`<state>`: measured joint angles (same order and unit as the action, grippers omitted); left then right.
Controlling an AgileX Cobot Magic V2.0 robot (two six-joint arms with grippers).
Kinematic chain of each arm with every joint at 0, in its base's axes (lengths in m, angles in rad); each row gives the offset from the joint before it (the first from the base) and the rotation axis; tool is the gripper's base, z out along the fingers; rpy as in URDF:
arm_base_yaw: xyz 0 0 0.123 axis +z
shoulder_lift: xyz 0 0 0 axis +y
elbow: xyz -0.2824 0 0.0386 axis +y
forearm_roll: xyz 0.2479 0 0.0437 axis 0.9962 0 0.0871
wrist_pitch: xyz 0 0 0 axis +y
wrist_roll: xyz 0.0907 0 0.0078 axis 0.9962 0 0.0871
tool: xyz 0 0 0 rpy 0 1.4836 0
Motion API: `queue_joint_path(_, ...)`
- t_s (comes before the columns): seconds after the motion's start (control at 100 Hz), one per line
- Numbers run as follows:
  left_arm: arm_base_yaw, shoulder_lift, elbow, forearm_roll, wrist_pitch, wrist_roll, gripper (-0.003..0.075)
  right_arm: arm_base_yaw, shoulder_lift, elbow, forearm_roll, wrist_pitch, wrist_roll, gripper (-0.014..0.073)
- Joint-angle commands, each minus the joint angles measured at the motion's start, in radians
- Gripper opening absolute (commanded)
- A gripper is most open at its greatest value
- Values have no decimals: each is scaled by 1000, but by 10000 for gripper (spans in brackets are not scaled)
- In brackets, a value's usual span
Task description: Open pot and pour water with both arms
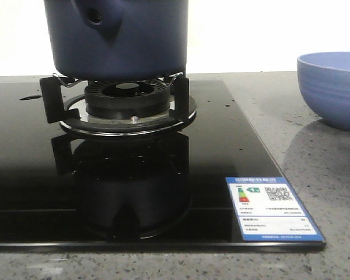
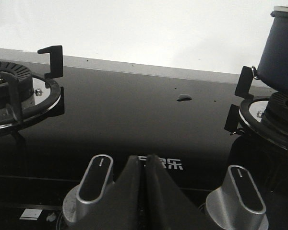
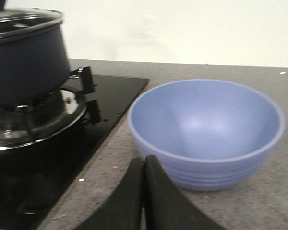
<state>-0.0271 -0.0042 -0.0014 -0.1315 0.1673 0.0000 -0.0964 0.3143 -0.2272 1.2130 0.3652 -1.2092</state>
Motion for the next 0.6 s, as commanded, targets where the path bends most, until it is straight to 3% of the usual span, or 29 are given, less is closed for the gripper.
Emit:
queue_joint_path(0.0, -7, -27, 34, -10, -72, 0, -20, 0, 5, -48, -85, -80, 77, -42)
queue_joint_path(0.08, -7, -27, 34, -10, -72, 0, -20, 0, 5, -52, -291, -154, 273, -42)
queue_joint_path(0.21, -7, -27, 34, -10, -72, 0, -20, 0, 5, -52, -825, -265, 753, -42)
queue_joint_path(0.36, -7, -27, 34, -10, -72, 0, -20, 0, 5, -27, -1288, -376, 1223, -42)
queue_joint_path(0.59, -7, -27, 34, -10, -72, 0, -20, 53, -73, 93, -1310, -453, 1266, -42)
